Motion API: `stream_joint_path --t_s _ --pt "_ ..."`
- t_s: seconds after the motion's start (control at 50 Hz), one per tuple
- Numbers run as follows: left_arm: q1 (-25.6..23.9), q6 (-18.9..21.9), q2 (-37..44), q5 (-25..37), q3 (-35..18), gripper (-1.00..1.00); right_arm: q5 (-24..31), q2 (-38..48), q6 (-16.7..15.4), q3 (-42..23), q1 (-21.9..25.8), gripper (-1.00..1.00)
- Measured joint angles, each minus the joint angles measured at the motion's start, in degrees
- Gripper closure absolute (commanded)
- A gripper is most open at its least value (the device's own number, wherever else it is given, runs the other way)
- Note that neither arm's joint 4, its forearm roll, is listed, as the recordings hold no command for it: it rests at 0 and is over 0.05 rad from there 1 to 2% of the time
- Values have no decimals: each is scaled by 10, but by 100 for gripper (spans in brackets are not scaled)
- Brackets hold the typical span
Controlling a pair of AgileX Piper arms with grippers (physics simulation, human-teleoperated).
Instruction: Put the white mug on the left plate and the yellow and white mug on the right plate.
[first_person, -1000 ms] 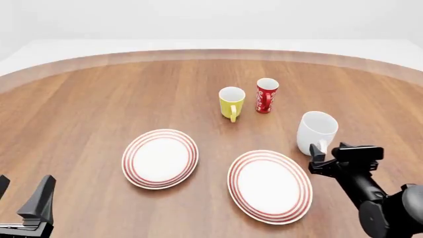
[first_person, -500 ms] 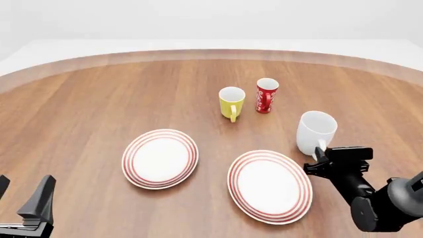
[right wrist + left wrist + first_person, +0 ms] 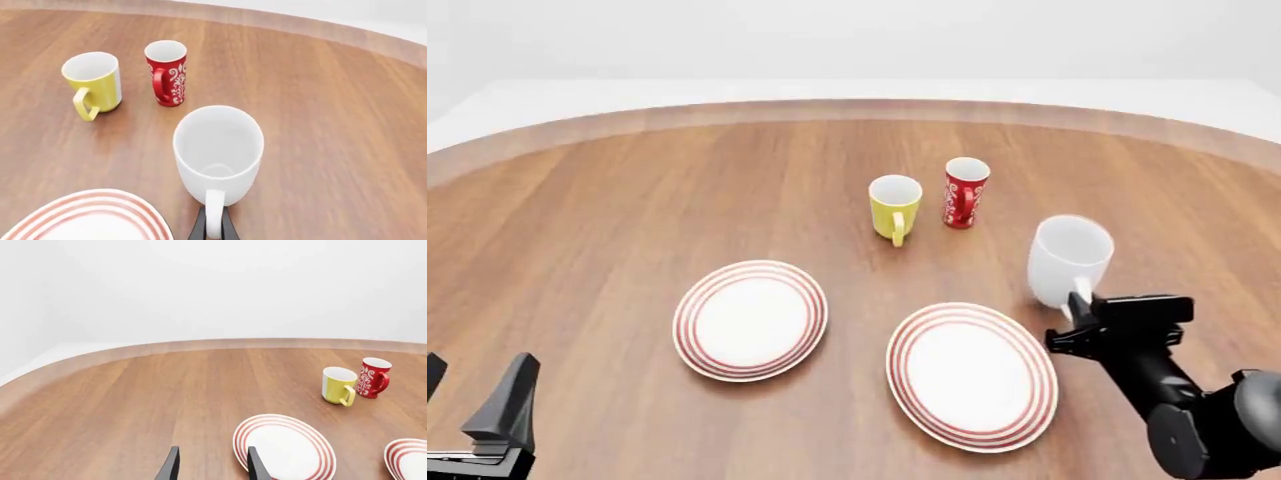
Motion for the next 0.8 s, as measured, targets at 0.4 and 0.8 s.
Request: stream_joint_path --t_s 0.4,0.8 --pt "0 0 0 0 0 -100 59 -136 -20 32 32 100" --pt "0 0 0 0 0 -100 129 -268 -45 44 119 100"
